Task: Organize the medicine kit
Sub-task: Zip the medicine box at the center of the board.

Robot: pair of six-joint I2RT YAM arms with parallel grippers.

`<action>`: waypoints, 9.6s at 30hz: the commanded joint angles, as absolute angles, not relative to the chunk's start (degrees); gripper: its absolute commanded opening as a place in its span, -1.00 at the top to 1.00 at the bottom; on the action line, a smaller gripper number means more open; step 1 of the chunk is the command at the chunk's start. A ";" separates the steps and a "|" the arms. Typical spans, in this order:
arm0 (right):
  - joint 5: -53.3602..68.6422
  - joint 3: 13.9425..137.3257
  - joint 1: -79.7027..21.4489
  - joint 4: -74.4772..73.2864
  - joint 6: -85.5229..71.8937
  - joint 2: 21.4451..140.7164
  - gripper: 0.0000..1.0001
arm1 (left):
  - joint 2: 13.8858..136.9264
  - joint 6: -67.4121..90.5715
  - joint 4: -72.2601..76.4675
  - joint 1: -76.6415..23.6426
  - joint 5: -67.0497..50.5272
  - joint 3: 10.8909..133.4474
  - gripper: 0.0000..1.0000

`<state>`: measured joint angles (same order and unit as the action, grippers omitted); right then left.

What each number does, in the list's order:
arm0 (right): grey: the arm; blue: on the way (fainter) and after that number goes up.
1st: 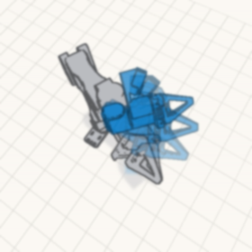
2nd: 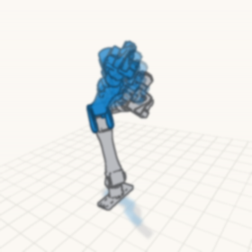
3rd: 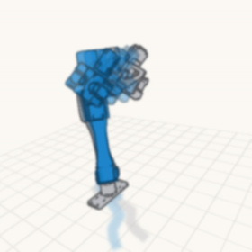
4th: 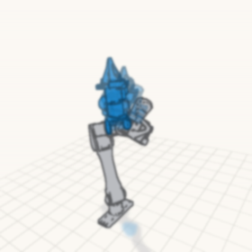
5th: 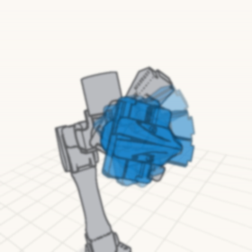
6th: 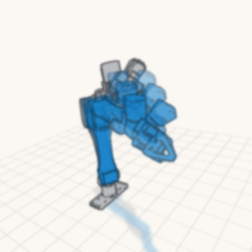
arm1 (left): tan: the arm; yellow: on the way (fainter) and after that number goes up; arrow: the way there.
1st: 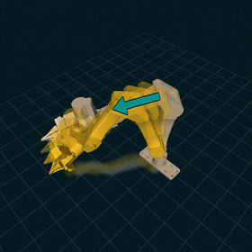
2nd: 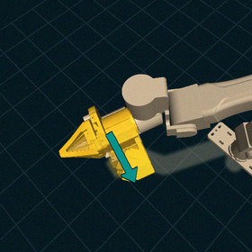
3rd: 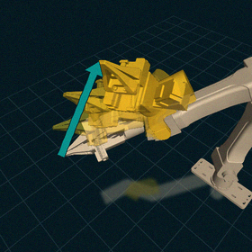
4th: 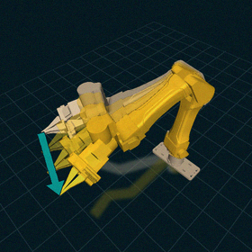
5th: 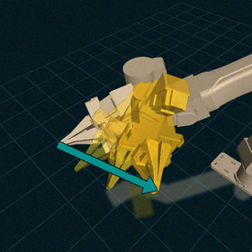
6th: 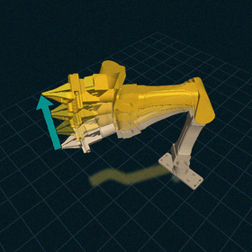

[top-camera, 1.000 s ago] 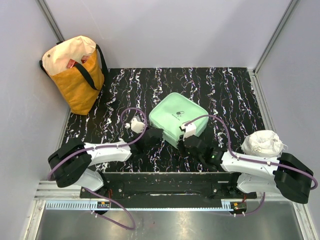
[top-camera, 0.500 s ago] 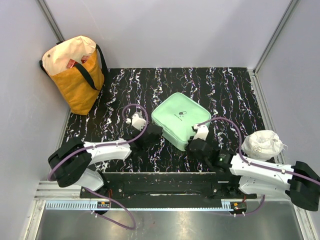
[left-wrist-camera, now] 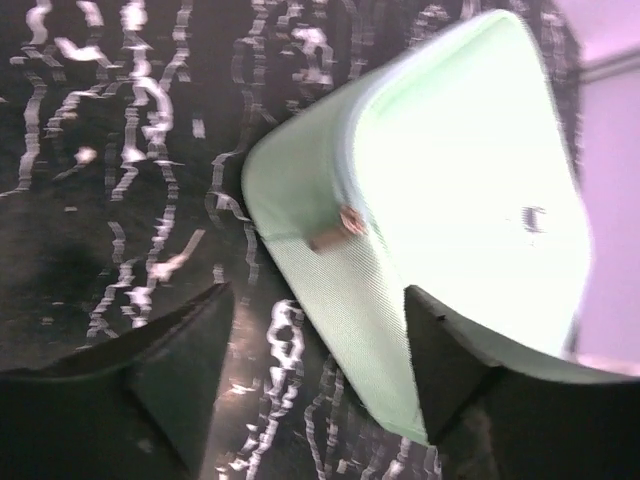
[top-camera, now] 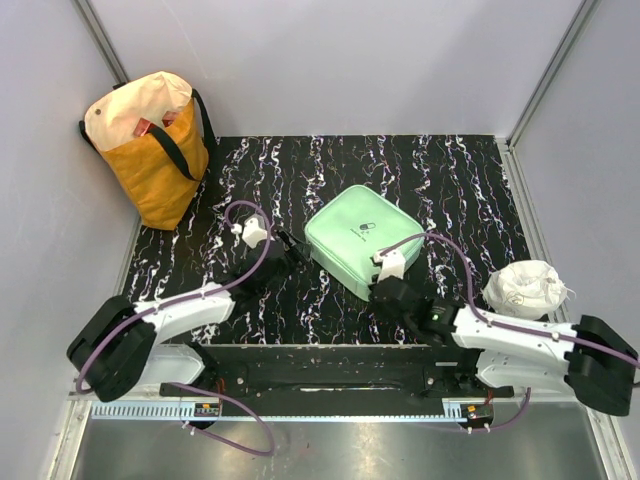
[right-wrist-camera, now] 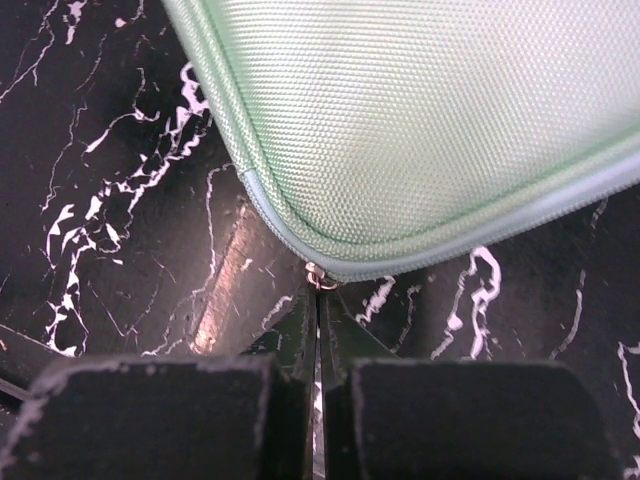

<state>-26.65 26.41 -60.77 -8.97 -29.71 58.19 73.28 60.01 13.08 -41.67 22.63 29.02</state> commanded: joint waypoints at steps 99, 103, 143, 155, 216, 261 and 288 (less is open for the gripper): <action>-27.95 28.83 -64.25 -9.49 -34.81 55.72 1.00 | 103.62 46.60 26.74 -42.97 -14.87 53.52 -0.54; -27.51 28.83 -64.25 -8.88 -34.54 55.90 1.00 | 104.15 42.02 15.13 -45.87 -7.83 58.17 -0.40; -27.25 16.35 -64.34 -7.21 -40.87 37.70 1.00 | 93.94 27.95 3.96 -38.07 -7.80 66.33 -0.16; -29.71 17.05 -64.25 -5.37 -35.95 38.41 1.00 | 122.34 22.41 -20.05 -37.18 -20.39 108.40 -0.35; -36.49 28.31 -64.16 -22.72 -46.78 48.16 1.00 | 106.18 31.91 13.71 -32.79 -21.88 58.45 1.00; -28.47 18.80 -64.34 9.07 -33.04 49.22 1.00 | 117.42 22.42 -3.85 -44.55 -28.52 76.65 0.36; -46.68 32.78 -64.34 -43.61 -65.85 48.60 1.00 | 123.49 15.21 -11.78 -43.51 -8.09 57.57 0.65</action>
